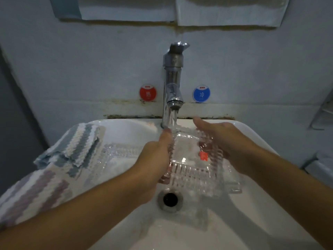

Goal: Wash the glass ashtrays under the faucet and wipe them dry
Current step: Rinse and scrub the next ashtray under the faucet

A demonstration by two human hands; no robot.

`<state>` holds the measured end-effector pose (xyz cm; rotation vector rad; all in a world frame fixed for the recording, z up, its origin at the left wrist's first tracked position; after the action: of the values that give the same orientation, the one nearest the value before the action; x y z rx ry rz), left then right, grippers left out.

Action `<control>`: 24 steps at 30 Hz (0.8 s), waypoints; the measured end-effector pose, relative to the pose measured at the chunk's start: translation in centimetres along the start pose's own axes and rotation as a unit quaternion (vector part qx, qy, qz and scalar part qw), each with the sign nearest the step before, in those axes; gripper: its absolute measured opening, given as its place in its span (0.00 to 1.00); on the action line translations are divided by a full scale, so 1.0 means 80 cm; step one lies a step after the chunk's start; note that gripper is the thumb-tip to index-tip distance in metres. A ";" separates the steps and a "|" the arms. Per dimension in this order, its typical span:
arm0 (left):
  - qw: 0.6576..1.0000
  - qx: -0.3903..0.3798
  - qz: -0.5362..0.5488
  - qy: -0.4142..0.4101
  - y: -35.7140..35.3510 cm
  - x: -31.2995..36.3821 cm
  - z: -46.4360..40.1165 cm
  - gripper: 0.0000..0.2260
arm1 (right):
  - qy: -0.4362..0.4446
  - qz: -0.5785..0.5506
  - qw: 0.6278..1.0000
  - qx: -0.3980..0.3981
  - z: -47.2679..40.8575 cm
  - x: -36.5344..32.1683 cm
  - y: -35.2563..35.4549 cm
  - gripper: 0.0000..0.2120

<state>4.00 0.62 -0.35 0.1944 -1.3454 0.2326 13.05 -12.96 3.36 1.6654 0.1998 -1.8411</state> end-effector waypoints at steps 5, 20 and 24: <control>0.996 -0.058 -0.052 0.036 -0.008 -0.008 -0.005 0.46 | -0.018 0.154 0.980 -0.126 0.009 -0.007 0.003 0.33; 0.993 0.068 0.085 -0.046 -0.009 -0.018 0.008 0.27 | -0.050 -0.110 0.987 0.104 0.026 0.014 -0.024 0.28; 0.997 0.031 0.077 0.006 0.004 -0.005 0.004 0.30 | -0.049 -0.117 0.989 0.078 0.031 0.009 -0.032 0.27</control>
<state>3.51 0.85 -0.69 0.1415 -1.3435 0.4057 9.59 -12.44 2.35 1.7105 0.2220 -2.1589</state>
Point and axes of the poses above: each hand's wrist, its own z-axis away from the middle knuckle, its own y-axis out of the back of the hand, x = y × z, the point moved 5 cm from there along -z, towards the middle knuckle, and after that the axes turned 9 degrees about -x, right-handed, at the moved point
